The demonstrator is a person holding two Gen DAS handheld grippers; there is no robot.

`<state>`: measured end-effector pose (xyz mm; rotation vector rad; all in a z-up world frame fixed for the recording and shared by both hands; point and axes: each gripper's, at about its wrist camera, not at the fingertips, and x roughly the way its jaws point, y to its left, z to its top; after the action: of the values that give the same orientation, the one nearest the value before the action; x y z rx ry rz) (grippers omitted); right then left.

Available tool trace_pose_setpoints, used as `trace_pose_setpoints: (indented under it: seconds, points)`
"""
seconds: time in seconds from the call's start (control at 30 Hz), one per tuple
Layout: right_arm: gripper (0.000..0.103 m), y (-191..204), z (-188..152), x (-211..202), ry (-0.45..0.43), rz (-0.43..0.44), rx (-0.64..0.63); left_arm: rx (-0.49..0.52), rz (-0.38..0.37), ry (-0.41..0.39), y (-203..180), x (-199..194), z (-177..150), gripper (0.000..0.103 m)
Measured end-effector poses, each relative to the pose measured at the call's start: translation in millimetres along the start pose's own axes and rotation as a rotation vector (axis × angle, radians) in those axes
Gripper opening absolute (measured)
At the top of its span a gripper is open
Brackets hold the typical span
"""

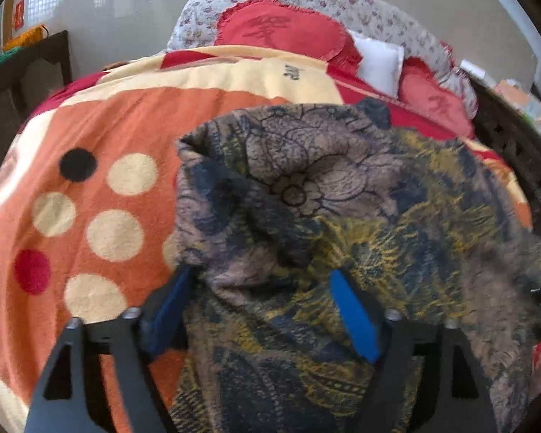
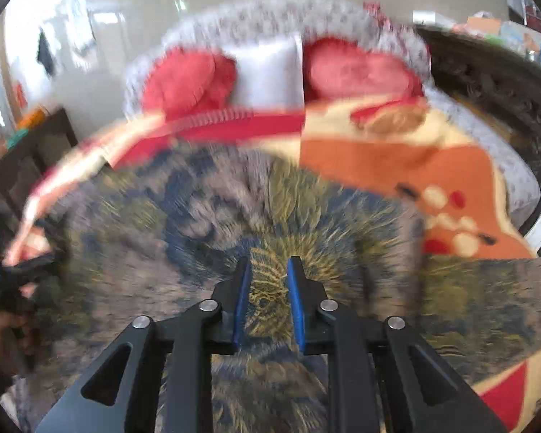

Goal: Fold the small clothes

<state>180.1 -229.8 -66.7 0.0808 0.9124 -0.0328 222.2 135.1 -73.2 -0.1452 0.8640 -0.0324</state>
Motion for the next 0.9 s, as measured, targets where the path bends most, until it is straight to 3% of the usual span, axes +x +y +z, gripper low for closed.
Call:
trace_pose_setpoints:
  seconds: [0.07,0.13,0.3,0.37,0.43,0.47,0.53,0.6,0.63,0.67,0.73,0.8,0.9]
  points:
    - [0.012,-10.3,-11.2,5.1,-0.077,0.025,0.103,0.036,-0.011,0.002,-6.8,2.9,-1.9,0.1]
    - [0.016,-14.3,-12.9,6.2,-0.072,0.036,0.113,0.063,0.011,0.028,-12.5,8.2,-2.3,0.103]
    - [0.017,-19.2,1.3,-6.1,0.025,0.065,0.114,0.054,0.042,0.074,-18.0,1.6,4.9,0.101]
    - [0.018,-6.6,-1.7,-33.8,-0.062,0.07,0.061,0.007,0.026,0.013,-15.8,-24.8,-1.9,0.101]
    - [0.028,12.2,-14.5,-46.2,-0.088,0.07,-0.02,0.008,0.025,-0.047,-19.8,-47.7,-17.1,0.101]
    - [0.041,22.2,-21.2,-40.0,-0.058,0.054,-0.063,0.02,0.018,-0.056,-23.4,-55.3,-27.9,0.101]
    - [0.049,36.4,-37.7,-15.8,0.04,0.004,-0.146,0.041,0.01,-0.025,-28.1,-55.0,-46.5,0.101]
    - [0.053,41.4,-50.8,-18.0,-0.039,-0.05,-0.222,0.083,0.033,0.032,-30.4,-42.8,-61.0,0.101]
    - [0.053,37.1,-48.7,-20.6,-0.02,-0.038,-0.211,0.099,0.035,0.044,-28.6,-36.7,-69.1,0.102]
    - [0.051,31.0,-46.4,-24.3,-0.008,-0.027,-0.189,0.088,0.016,0.025,-26.4,-40.4,-69.7,0.102]
    - [0.051,2.2,-42.7,-49.0,-0.063,-0.045,-0.133,0.07,-0.002,0.022,-22.7,-42.0,-71.3,0.103]
    - [0.051,-46.1,-42.4,-80.8,-0.154,-0.116,-0.07,0.081,0.013,0.022,-24.8,-41.7,-72.2,0.103]
    - [0.051,-144.5,-55.4,-110.8,-0.173,-0.149,0.14,0.094,0.042,0.017,-27.8,-42.4,-75.4,0.103]
